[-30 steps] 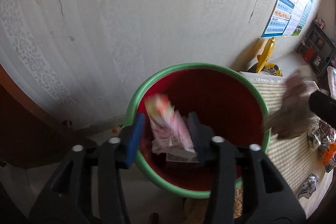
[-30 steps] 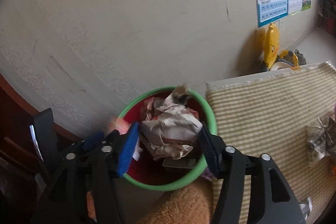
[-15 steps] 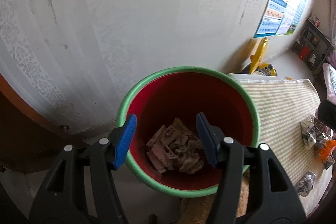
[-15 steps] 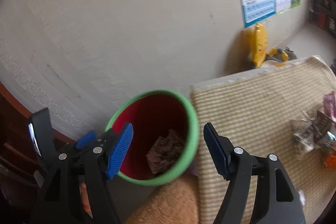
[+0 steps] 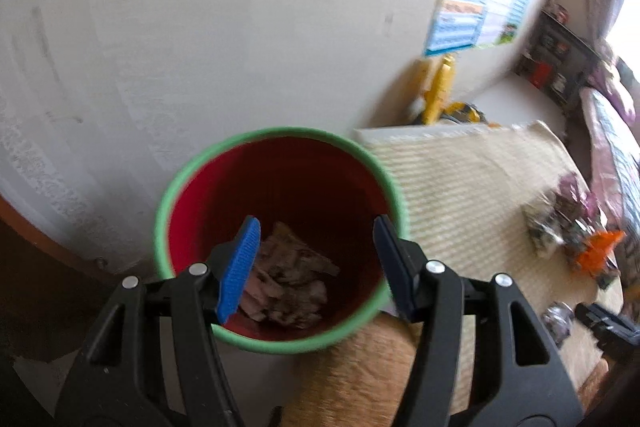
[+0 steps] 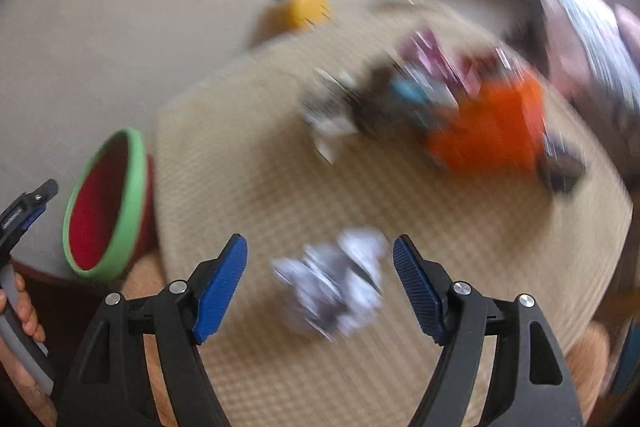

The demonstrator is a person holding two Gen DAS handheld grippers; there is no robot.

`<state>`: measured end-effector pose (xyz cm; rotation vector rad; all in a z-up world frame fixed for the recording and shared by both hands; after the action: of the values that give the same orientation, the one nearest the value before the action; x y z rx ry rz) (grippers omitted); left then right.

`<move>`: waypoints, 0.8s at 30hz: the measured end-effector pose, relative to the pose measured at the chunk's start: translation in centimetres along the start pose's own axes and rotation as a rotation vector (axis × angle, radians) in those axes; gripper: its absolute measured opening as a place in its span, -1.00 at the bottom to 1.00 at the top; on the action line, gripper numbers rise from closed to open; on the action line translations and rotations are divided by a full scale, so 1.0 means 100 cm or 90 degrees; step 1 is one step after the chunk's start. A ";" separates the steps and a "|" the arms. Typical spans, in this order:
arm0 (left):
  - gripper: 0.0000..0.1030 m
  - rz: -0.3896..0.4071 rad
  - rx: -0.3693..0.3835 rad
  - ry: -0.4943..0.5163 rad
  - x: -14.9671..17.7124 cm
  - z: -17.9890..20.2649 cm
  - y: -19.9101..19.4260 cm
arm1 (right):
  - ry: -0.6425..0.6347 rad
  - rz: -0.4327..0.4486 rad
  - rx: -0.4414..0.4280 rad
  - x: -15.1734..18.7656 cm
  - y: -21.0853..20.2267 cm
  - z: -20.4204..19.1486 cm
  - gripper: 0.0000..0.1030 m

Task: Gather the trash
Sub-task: 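Move both tools back to the table trash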

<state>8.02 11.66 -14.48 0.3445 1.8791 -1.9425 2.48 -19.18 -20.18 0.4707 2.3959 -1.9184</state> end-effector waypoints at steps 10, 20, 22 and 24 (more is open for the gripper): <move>0.09 -0.019 0.055 0.092 0.010 0.078 -0.010 | 0.039 -0.049 -0.095 0.016 0.034 0.017 0.06; 0.09 -0.041 0.084 0.166 0.011 0.166 0.014 | 0.063 0.030 -0.112 0.023 0.004 0.048 -0.14; 0.09 -0.072 0.105 0.182 0.010 0.192 0.031 | 0.076 0.044 -0.110 0.025 0.000 0.058 -0.13; 0.09 -0.102 0.125 0.195 0.009 0.215 0.048 | 0.092 0.050 -0.108 0.027 -0.001 0.069 -0.13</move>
<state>11.74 -9.84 -17.93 0.5966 1.9538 -2.2994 -1.24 -25.25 -22.31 0.7025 2.5561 -1.6865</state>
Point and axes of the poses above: each gripper's, at about its wrist camera, not at the fingertips, and y roughly the way its jaws point, z to its right, x to its underside, the point moved 5 cm from there along y, roughly the way its jaws point, and after that the axes turned 12 degrees about -z, right-handed, at the moved point
